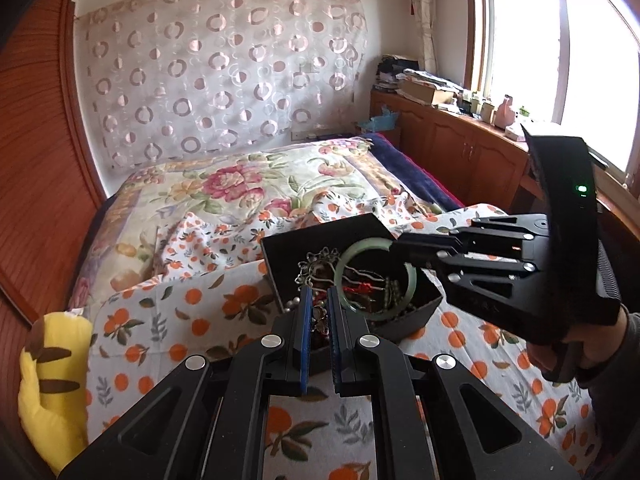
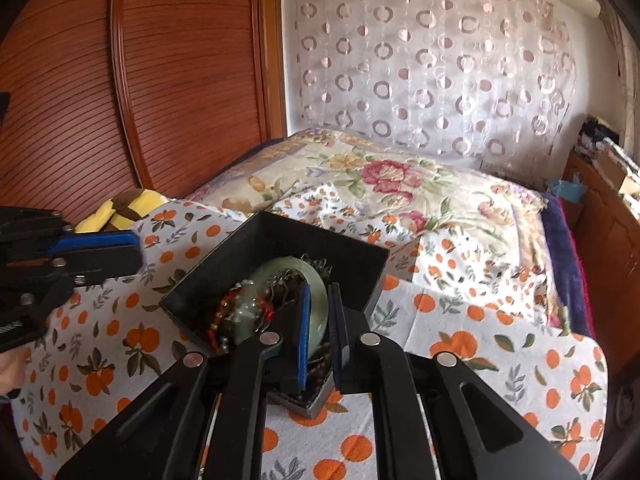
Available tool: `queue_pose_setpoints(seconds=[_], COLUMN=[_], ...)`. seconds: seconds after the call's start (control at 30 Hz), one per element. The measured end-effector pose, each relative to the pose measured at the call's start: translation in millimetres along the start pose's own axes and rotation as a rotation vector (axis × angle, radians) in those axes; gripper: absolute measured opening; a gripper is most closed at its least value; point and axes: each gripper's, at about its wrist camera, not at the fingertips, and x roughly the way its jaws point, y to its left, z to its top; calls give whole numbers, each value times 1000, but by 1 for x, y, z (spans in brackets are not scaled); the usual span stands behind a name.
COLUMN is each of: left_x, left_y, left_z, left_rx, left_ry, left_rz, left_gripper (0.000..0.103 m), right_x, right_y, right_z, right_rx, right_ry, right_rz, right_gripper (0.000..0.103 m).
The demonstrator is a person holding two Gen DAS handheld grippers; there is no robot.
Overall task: Organize jewelry
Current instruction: 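Lower the bangle and earring into the black box and open both tools, then close the left tool on the green pendant while the right tool grasps the gold ring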
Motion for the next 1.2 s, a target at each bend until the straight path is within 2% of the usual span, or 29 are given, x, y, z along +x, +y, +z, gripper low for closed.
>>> queue_pose_setpoints(seconds=[0.47, 0.67, 0.77, 1.0, 1.1, 1.2], left_x=[33, 32, 31, 15, 8, 3], left_y=[-7, -8, -9, -9, -7, -4], left_z=[19, 23, 23, -2, -18, -34], left_rx=[-3, -5, -4, -3, 0, -8], left_ry=[11, 8, 9, 23, 38, 59], left_rz=[-43, -53, -51, -60, -58, -61], left_gripper=[7, 22, 24, 25, 26, 30], right_x=[-26, -35, -38, -39, -36, -35], right_y=[2, 8, 13, 32, 42, 49], right_z=[-20, -32, -39, -63, -75, -84], right_rx=[-36, -46, -50, -63, -76, -84], right_ry=[7, 13, 20, 72, 103, 129], right_rz=[-31, -23, -13, 35, 50, 67], right_gripper=[11, 11, 11, 12, 21, 22])
